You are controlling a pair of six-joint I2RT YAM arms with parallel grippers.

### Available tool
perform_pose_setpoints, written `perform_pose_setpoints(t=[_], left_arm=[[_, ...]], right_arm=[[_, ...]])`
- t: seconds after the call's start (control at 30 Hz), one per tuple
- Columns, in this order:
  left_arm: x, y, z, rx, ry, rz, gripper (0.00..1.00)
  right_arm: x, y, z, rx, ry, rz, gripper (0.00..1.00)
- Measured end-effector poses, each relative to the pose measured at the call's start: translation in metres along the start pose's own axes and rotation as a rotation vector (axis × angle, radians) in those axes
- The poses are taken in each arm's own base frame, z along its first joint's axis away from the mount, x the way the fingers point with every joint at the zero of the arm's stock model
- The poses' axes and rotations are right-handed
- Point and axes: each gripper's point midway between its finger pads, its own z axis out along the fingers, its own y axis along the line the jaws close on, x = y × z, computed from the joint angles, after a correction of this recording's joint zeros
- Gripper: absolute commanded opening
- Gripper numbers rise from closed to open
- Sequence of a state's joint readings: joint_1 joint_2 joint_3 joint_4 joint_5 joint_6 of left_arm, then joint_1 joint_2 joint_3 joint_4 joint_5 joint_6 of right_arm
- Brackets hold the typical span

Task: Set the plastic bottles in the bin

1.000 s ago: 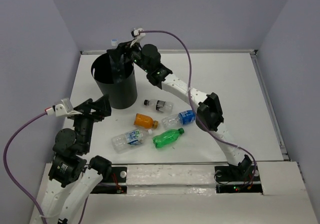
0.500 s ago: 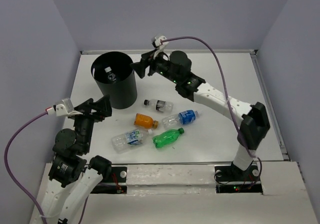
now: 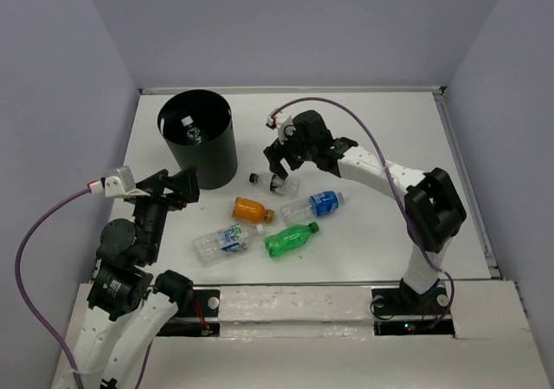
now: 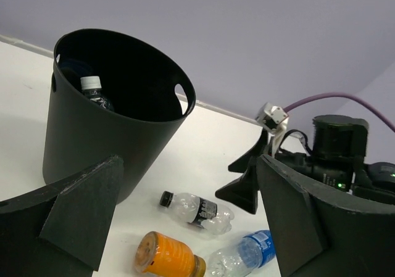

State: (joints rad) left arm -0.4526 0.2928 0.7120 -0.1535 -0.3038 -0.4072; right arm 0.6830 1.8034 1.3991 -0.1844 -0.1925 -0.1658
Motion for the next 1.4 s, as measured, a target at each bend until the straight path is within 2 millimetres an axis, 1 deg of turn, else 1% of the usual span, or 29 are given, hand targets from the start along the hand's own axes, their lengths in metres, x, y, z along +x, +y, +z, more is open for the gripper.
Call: perform_pose_setpoints(t=[0.07, 0.27, 0.4, 0.53, 0.6, 0.67, 0.7, 0.73, 0.8, 0.93, 1.07, 1.17, 1.2, 1.27, 1.3, 1.4], left_arm=[[0.002, 0.0, 0.001, 0.002, 0.008, 0.003, 0.99], [0.004, -0.001, 0.002, 0.005, 0.015, 0.007, 0.99], [0.004, -0.002, 0.003, 0.009, 0.017, 0.009, 0.99], [0.006, -0.002, 0.004, 0.008, 0.023, 0.012, 0.99], [0.007, -0.002, 0.005, 0.008, 0.025, 0.012, 0.99], [0.007, -0.002, 0.005, 0.008, 0.025, 0.012, 0.99], [0.007, -0.002, 0.005, 0.008, 0.025, 0.012, 0.99], [0.007, -0.002, 0.005, 0.008, 0.025, 0.012, 0.99], [0.007, -0.003, 0.005, 0.01, 0.026, 0.012, 0.99], [0.007, -0.003, 0.005, 0.01, 0.026, 0.012, 0.99], [0.007, -0.003, 0.005, 0.01, 0.026, 0.013, 0.99], [0.007, -0.003, 0.005, 0.011, 0.027, 0.014, 0.99], [0.007, -0.003, 0.005, 0.011, 0.027, 0.015, 0.99], [0.007, -0.003, 0.005, 0.011, 0.027, 0.015, 0.99], [0.007, -0.003, 0.005, 0.011, 0.027, 0.016, 0.99], [0.007, -0.003, 0.005, 0.011, 0.027, 0.016, 0.99]], right_arm=[[0.014, 0.004, 0.011, -0.037, 0.056, -0.017, 0.87], [0.025, 0.008, 0.05, -0.112, 0.132, -0.045, 0.87], [0.047, 0.012, 0.065, -0.152, 0.209, -0.049, 0.86], [0.06, 0.015, 0.073, -0.182, 0.263, -0.049, 0.82], [0.062, 0.015, 0.075, -0.187, 0.278, -0.056, 0.79], [0.063, 0.015, 0.076, -0.188, 0.286, -0.061, 0.78], [0.063, 0.015, 0.076, -0.188, 0.288, -0.068, 0.79], [0.062, 0.014, 0.077, -0.187, 0.288, -0.071, 0.84], [0.061, 0.012, 0.079, -0.181, 0.292, -0.08, 0.9], [0.066, 0.007, 0.084, -0.164, 0.312, -0.095, 0.93], [0.076, 0.001, 0.082, -0.136, 0.354, -0.104, 0.94], [0.078, -0.005, 0.081, -0.103, 0.37, -0.113, 0.86], [0.079, -0.006, 0.081, -0.095, 0.374, -0.117, 0.8], [0.081, -0.011, 0.08, -0.068, 0.386, -0.123, 0.72], [0.081, -0.013, 0.079, -0.059, 0.389, -0.125, 0.63], [0.082, -0.019, 0.079, -0.027, 0.397, -0.134, 0.53]])
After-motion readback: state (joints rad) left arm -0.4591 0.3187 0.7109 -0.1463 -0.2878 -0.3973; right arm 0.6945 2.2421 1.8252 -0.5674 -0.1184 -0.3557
